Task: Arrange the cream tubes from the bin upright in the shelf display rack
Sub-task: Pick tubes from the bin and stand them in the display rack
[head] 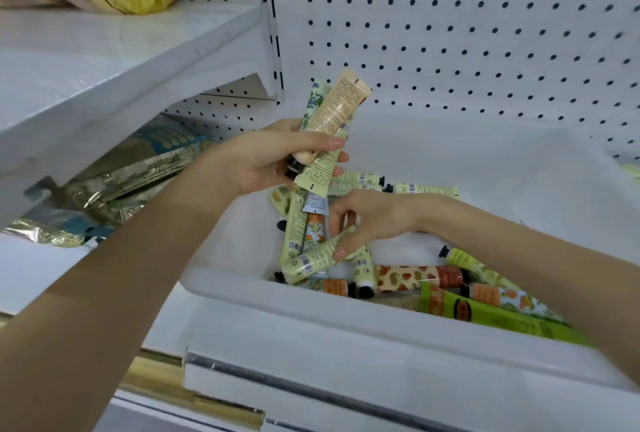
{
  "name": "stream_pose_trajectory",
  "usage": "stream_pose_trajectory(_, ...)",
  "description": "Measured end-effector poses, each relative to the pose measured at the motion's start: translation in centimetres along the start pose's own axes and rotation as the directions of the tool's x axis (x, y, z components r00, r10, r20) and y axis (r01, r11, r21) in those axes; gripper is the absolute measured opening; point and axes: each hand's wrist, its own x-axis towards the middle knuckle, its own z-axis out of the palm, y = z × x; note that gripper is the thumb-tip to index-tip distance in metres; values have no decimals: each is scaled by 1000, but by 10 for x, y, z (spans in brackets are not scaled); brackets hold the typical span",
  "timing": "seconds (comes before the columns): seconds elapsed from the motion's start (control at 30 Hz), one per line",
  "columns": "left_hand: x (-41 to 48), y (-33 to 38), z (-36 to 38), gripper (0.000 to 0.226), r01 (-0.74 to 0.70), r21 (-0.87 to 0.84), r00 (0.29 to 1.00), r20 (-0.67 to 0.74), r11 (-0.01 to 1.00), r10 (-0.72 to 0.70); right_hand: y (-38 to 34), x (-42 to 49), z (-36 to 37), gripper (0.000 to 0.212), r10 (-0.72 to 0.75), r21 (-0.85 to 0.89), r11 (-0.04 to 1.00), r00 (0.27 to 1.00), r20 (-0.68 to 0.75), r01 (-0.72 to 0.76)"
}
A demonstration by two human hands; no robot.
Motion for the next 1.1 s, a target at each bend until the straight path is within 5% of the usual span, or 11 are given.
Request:
stream_pose_trajectory(0.17, -4, 3, 1, 32, -42, -38, 999, -24, 998, 41, -12, -12, -16, 15, 10, 24, 1000, 1000, -21, -9)
stream_pose_trajectory(0.37, -10, 6, 6, 41, -55, -70, 995, -87, 996, 49, -32, -63, -43, 11, 99, 43, 995, 968, -230, -92)
stream_pose_trajectory(0.57, -25, 19, 14, 43, -120, -223, 988, -126, 967, 93, -44, -157, -50, 18, 181, 198, 975, 864, -470, -96)
stream_pose_trajectory(0.77, -48, 41, 46, 15, -190, -273, 982, -43, 943, 185, -58, -242, -39, 25, 290, 359, 931, 719, -632, -59)
stream_pose_trajectory(0.83, -56, 45, 70, 13, -193, -308, 978, 19, 932, 209, -66, -268, -34, 27, 295, 363, 931, 671, -680, -41)
stream_pose_trajectory(0.97, -65, 50, 125, 47, -176, -347, 964, 126, 921, 232, -82, -319, -26, 27, 322, 384, 923, 603, -730, -28)
stream_pose_trajectory(1.1, -66, 52, 174, 20, -163, -361, 970, 113, 918, 217, -88, -358, -22, 24, 329, 288, 944, 541, -774, -162)
